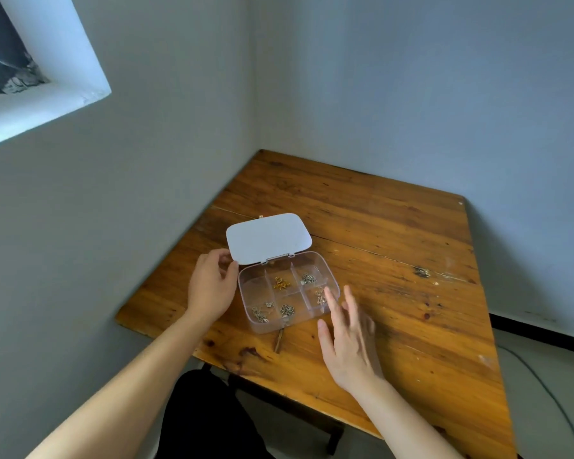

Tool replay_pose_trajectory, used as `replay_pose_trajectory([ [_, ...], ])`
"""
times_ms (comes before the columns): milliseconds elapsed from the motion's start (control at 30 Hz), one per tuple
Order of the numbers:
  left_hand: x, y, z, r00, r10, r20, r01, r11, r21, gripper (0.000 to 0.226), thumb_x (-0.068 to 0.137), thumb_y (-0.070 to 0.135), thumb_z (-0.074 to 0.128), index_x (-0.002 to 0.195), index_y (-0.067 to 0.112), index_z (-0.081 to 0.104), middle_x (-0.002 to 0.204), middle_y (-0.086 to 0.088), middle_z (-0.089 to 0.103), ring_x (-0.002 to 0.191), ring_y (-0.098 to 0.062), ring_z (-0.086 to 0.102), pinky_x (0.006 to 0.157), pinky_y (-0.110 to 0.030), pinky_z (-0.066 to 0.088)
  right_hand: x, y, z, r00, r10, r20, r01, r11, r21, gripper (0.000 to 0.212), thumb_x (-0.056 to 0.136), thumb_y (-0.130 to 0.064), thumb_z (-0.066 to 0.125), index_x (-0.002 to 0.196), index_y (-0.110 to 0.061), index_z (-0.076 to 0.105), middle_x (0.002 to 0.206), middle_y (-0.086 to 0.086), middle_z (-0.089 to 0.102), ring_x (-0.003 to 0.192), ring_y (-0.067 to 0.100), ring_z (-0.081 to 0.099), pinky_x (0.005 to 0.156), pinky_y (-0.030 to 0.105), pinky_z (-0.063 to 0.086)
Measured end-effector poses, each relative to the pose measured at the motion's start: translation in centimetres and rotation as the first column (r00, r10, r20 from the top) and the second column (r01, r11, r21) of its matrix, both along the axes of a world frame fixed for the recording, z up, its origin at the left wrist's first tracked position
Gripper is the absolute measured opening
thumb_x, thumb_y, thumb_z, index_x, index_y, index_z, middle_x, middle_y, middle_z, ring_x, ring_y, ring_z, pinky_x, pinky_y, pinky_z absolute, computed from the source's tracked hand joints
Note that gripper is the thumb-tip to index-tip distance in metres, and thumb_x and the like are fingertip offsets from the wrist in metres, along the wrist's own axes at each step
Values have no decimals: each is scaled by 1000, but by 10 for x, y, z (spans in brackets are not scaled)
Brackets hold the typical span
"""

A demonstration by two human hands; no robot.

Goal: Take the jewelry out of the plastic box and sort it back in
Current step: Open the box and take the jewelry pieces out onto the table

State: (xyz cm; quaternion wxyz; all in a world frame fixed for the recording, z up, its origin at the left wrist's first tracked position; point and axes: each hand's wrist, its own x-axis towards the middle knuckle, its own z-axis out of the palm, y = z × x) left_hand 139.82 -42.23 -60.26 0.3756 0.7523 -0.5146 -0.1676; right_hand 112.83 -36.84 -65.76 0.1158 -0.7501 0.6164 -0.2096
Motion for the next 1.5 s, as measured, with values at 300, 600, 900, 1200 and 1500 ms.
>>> replay_pose_trajectory([
  [300, -15, 53, 20, 626, -579, 522, 640, 765, 81, 27, 89, 42, 65, 108, 24, 72, 101, 8, 70, 88, -4, 44, 72, -18, 39, 7, -38, 53, 867, 466, -176, -484, 872, -73, 46, 95, -25, 49, 140, -19, 58, 138, -1, 60, 127, 16, 50, 111, 45, 40],
  [600, -24, 38, 29, 602, -762, 239, 588, 626, 513, 55, 86, 48, 64, 134, 23, 53, 126, 1, 59, 106, -15, 58, 91, -35, 52, 41, -53, 82, 719, 615, -323, -539, 788, 299, 59, 86, -9, 50, 145, -13, 50, 137, 12, 54, 128, 29, 47, 116, 47, 25],
  [900, -36, 35, 25, 590, -789, 172, 511, 529, 677, 45, 97, 39, 46, 136, 16, 47, 129, -8, 53, 109, -25, 57, 91, -36, 48, 39, -52, 81, 751, 621, -224, -491, 752, 440, 44, 94, -9, 43, 135, -14, 60, 127, 9, 55, 117, 34, 51, 109, 49, 36],
  [1200, -32, 36, 31, 617, -780, 103, 564, 530, 633, 26, 96, 32, 54, 115, 19, 66, 114, -2, 65, 100, -23, 59, 90, -42, 50, 39, -58, 77, 837, 541, -84, -457, 775, 437, 31, 89, -16, 57, 118, -21, 67, 113, -1, 58, 102, 18, 58, 87, 36, 55],
  [1500, -28, 41, 28, 691, -709, 138, 543, 636, 548, 16, 88, 37, 67, 98, 27, 76, 98, 9, 72, 88, -12, 64, 83, -37, 55, 29, -58, 77, 898, 413, 154, -439, 810, 389, 7, 87, -30, 76, 89, -35, 72, 99, -9, 70, 88, 8, 67, 79, 33, 61],
])
